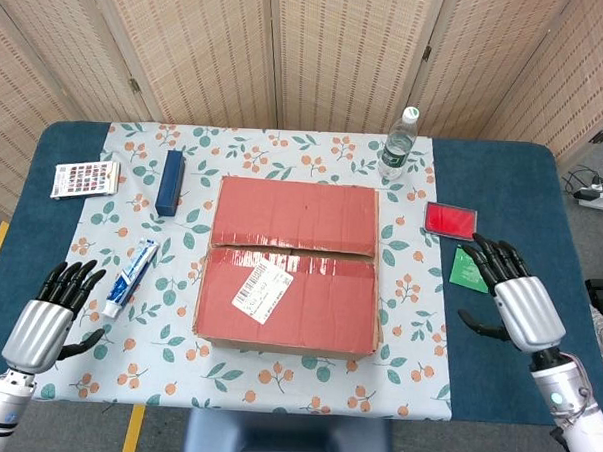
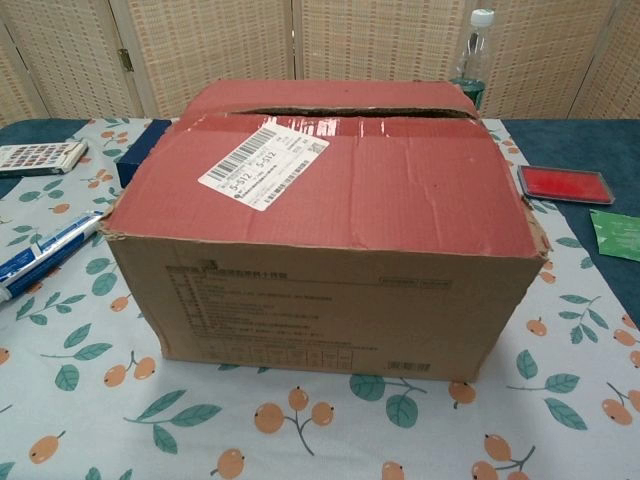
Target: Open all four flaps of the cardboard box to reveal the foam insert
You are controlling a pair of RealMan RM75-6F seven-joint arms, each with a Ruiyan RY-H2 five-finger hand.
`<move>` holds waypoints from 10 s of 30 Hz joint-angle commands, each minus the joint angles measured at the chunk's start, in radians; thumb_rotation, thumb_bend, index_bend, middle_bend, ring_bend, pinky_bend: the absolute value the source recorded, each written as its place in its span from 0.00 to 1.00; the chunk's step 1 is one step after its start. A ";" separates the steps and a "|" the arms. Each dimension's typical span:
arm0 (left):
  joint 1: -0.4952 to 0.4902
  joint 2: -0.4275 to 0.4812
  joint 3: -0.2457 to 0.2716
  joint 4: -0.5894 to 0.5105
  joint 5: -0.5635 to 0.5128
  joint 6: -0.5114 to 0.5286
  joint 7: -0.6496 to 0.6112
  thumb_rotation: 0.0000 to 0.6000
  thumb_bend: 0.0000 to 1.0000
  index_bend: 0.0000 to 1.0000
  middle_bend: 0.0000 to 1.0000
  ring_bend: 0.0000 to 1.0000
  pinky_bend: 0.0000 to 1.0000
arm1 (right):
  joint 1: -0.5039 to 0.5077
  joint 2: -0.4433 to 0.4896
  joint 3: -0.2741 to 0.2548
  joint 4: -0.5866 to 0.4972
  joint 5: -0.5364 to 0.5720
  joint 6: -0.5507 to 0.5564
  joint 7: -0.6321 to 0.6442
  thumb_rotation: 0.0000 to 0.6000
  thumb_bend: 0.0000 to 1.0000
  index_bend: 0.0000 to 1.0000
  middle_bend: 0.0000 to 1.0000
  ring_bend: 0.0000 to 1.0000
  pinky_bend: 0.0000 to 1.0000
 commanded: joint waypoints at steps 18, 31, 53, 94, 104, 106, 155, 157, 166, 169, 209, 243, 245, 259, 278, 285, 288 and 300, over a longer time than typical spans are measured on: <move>0.022 0.046 -0.014 0.017 -0.023 0.042 -0.122 1.00 0.28 0.08 0.06 0.00 0.00 | 0.302 -0.217 0.129 0.119 0.231 -0.251 -0.001 0.89 0.33 0.01 0.00 0.02 0.00; 0.035 0.060 -0.022 0.029 -0.023 0.073 -0.172 1.00 0.28 0.07 0.06 0.00 0.00 | 0.386 -0.335 0.133 0.235 0.275 -0.284 -0.048 0.89 0.33 0.01 0.00 0.03 0.00; 0.041 0.070 -0.031 0.043 -0.043 0.067 -0.211 1.00 0.28 0.07 0.06 0.00 0.00 | 0.466 -0.382 0.210 0.264 0.336 -0.267 -0.036 0.89 0.33 0.01 0.00 0.04 0.00; 0.038 0.083 -0.073 0.088 -0.172 -0.028 -0.287 1.00 0.28 0.07 0.06 0.00 0.00 | 0.834 -0.533 0.368 0.920 0.651 -0.577 -0.024 0.89 0.33 0.00 0.00 0.04 0.00; 0.036 0.078 -0.069 0.073 -0.161 -0.031 -0.249 1.00 0.28 0.07 0.06 0.00 0.00 | 0.622 -0.228 0.328 0.339 0.597 -0.495 0.033 0.89 0.33 0.00 0.00 0.06 0.00; 0.035 0.075 -0.066 0.070 -0.154 -0.028 -0.238 1.00 0.28 0.07 0.06 0.00 0.00 | 0.567 -0.159 0.313 0.213 0.599 -0.476 0.042 0.89 0.33 0.00 0.00 0.09 0.00; 0.030 0.048 -0.046 0.048 -0.106 -0.020 -0.165 1.00 0.28 0.07 0.06 0.00 0.00 | 0.318 -0.166 -0.051 0.163 -0.089 -0.251 1.621 0.88 0.33 0.05 0.01 0.10 0.02; 0.028 0.045 -0.050 0.048 -0.112 -0.023 -0.153 1.00 0.28 0.07 0.06 0.00 0.00 | 0.322 -0.170 -0.060 0.171 -0.088 -0.246 1.646 0.88 0.33 0.05 0.01 0.11 0.04; 0.021 0.034 -0.048 0.049 -0.110 -0.033 -0.127 1.00 0.28 0.07 0.06 0.00 0.00 | 0.335 -0.184 -0.092 0.201 -0.106 -0.203 1.729 0.88 0.33 0.05 0.01 0.11 0.06; 0.020 0.030 -0.048 0.048 -0.112 -0.036 -0.115 1.00 0.28 0.07 0.06 0.00 0.00 | 0.341 -0.191 -0.104 0.212 -0.111 -0.191 1.756 0.88 0.33 0.05 0.01 0.11 0.06; 0.008 0.003 -0.041 0.048 -0.106 -0.046 -0.044 1.00 0.28 0.08 0.06 0.00 0.00 | 0.403 -0.082 -0.180 0.040 -0.223 -0.003 1.681 0.88 0.33 0.05 0.01 0.12 0.09; 0.016 0.000 -0.032 0.036 -0.081 -0.016 -0.015 1.00 0.28 0.08 0.06 0.00 0.00 | 0.374 0.082 -0.253 -0.285 -0.377 0.062 1.348 0.88 0.33 0.05 0.01 0.10 0.06; 0.017 0.000 -0.031 0.036 -0.080 -0.013 -0.014 1.00 0.28 0.08 0.06 0.00 0.00 | 0.371 0.083 -0.262 -0.295 -0.389 0.066 1.335 0.88 0.33 0.05 0.01 0.10 0.06; 0.018 -0.002 -0.033 0.037 -0.082 -0.012 -0.007 1.00 0.28 0.08 0.06 0.00 0.00 | 0.375 0.049 -0.347 -0.307 -0.477 0.042 1.292 0.88 0.33 0.05 0.01 0.09 0.06; 0.017 -0.002 -0.031 0.034 -0.082 -0.020 -0.006 1.00 0.28 0.08 0.06 0.00 0.00 | 0.387 0.077 -0.303 -0.322 -0.374 -0.006 0.950 0.84 0.33 0.05 0.04 0.10 0.05; 0.023 0.004 -0.025 0.029 -0.070 -0.007 -0.016 1.00 0.28 0.08 0.06 0.00 0.00 | 0.422 0.043 -0.116 -0.354 -0.156 -0.103 0.422 0.85 0.51 0.20 0.12 0.12 0.05; 0.025 0.008 -0.021 0.029 -0.064 -0.002 -0.025 1.00 0.28 0.08 0.06 0.00 0.00 | 0.474 0.060 -0.040 -0.354 -0.040 -0.185 0.218 0.75 0.60 0.30 0.14 0.13 0.05; 0.032 0.022 -0.014 0.032 -0.047 0.013 -0.062 1.00 0.28 0.07 0.06 0.00 0.00 | 0.732 0.058 0.086 -0.369 0.486 -0.400 -0.504 0.47 0.61 0.52 0.14 0.11 0.00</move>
